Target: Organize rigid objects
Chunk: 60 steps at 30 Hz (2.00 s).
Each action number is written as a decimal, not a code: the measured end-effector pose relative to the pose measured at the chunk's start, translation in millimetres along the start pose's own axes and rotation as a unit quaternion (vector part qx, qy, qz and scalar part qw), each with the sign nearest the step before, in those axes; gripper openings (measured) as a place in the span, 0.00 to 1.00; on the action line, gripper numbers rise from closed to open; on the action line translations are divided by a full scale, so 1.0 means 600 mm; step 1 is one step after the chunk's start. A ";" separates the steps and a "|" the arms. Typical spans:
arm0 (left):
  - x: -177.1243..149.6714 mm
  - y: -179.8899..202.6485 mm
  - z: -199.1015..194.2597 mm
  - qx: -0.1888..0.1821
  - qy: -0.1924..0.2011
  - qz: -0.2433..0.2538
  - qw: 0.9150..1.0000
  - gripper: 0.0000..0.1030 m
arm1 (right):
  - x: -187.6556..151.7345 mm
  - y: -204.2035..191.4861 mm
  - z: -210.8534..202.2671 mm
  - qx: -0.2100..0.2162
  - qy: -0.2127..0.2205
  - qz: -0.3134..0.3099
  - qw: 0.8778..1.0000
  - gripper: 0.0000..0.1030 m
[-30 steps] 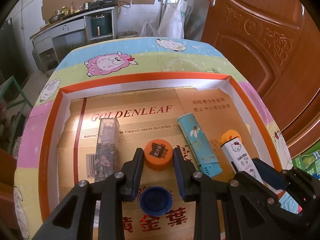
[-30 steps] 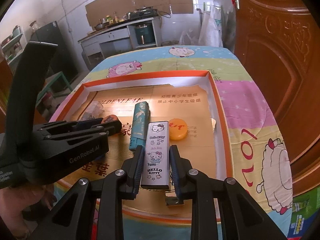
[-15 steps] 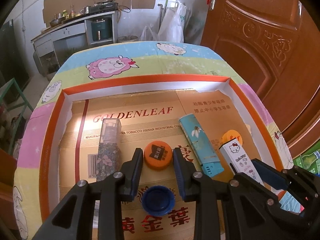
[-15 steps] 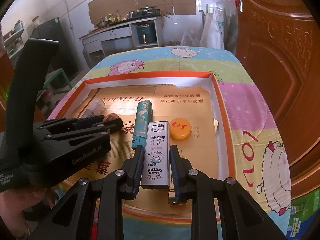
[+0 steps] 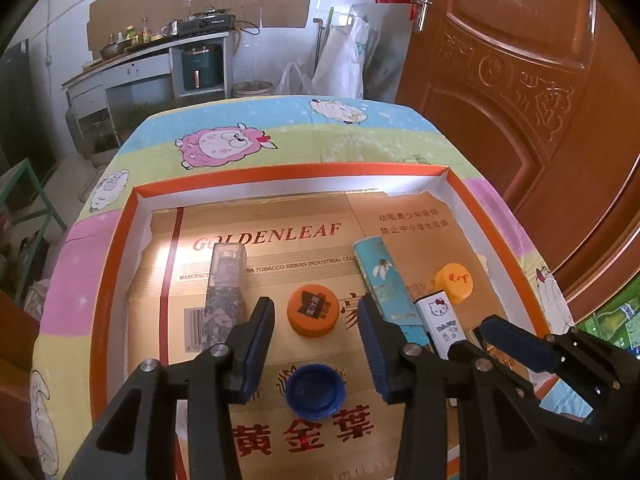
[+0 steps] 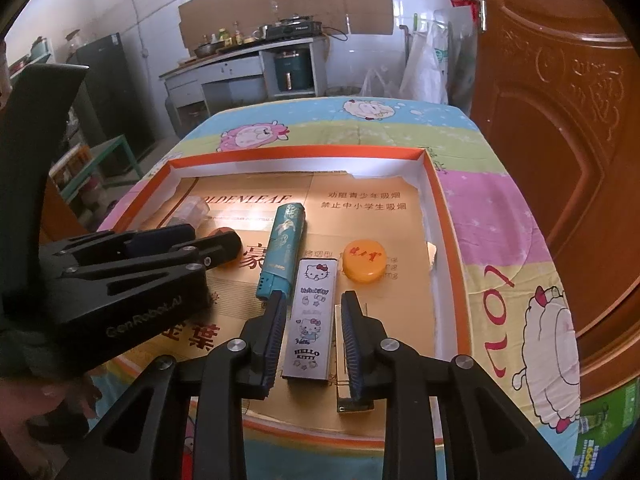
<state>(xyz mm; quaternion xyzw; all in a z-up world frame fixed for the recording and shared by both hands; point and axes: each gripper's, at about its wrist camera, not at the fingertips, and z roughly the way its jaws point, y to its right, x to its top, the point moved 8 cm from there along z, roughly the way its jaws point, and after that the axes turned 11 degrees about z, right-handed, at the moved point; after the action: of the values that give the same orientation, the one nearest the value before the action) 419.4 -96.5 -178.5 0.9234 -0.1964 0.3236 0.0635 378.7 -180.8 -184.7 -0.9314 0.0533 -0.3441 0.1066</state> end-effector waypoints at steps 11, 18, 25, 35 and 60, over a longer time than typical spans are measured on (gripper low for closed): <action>-0.002 0.002 -0.026 0.011 0.017 0.001 1.000 0.42 | -0.001 0.001 -0.010 0.003 0.006 0.004 1.000 0.28; -0.007 0.003 -0.037 0.012 0.022 0.000 1.000 0.42 | -0.003 0.004 -0.020 0.002 0.009 0.007 1.000 0.29; -0.010 0.004 -0.063 0.014 0.038 -0.001 0.999 0.42 | -0.007 0.007 -0.037 -0.005 0.016 0.009 1.000 0.51; -0.024 0.011 -0.122 0.026 0.080 0.007 0.996 0.68 | -0.021 0.010 -0.076 -0.001 0.029 0.021 0.999 0.69; -0.116 0.010 -0.256 0.055 0.122 -0.014 0.991 0.68 | -0.103 -0.018 -0.196 -0.006 0.051 0.017 0.999 0.71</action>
<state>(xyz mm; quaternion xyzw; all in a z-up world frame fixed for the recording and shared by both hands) 279.1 -41.9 -101.7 0.8817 -0.1563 0.4434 0.0405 255.3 -178.6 -134.1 -0.9121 0.0764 -0.3892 0.1040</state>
